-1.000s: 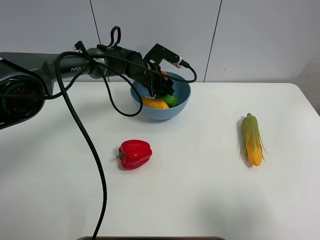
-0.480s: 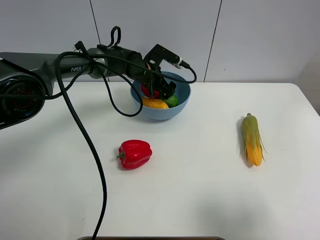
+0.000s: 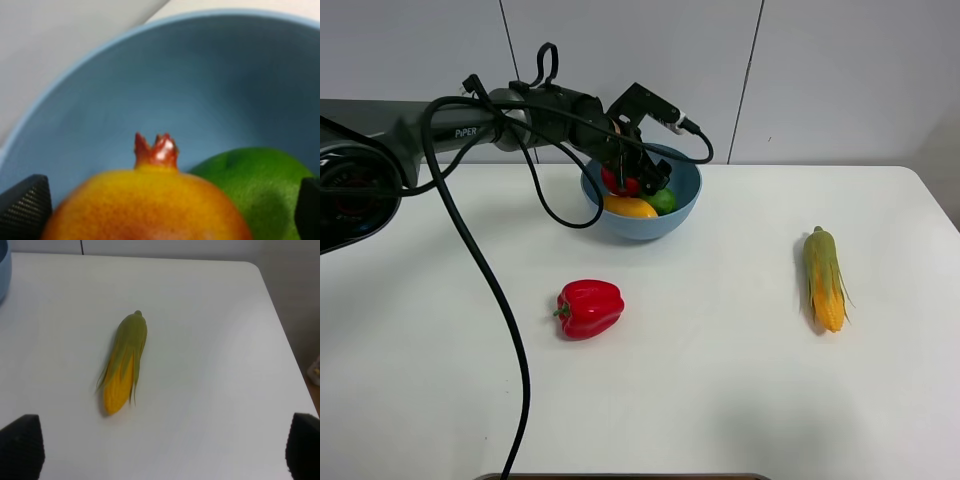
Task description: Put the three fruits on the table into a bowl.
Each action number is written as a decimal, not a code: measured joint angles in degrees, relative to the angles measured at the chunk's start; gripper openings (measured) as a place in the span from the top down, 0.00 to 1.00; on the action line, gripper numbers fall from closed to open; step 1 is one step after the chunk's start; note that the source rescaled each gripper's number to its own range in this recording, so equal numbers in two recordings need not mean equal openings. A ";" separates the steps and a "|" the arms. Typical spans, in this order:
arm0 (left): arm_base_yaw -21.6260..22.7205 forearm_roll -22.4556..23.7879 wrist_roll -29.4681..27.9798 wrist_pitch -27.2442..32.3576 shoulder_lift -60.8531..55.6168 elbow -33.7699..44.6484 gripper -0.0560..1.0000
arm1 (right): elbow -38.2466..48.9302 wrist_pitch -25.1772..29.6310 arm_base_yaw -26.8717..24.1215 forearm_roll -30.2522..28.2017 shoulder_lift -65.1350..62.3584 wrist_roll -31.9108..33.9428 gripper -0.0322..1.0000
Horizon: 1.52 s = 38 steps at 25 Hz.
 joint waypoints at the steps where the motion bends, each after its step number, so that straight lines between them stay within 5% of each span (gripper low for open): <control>1: 0.00 0.00 0.00 0.00 -0.82 0.00 0.02 | 0.00 0.00 0.00 0.00 0.00 0.00 0.07; 19: 2.02 3.87 -1.62 12.22 -20.32 -0.12 0.02 | 0.00 0.00 0.00 0.00 0.00 0.00 0.07; 38: 17.49 9.12 -5.22 30.75 -40.51 -0.12 0.01 | 0.00 0.00 0.00 0.00 0.00 0.00 0.07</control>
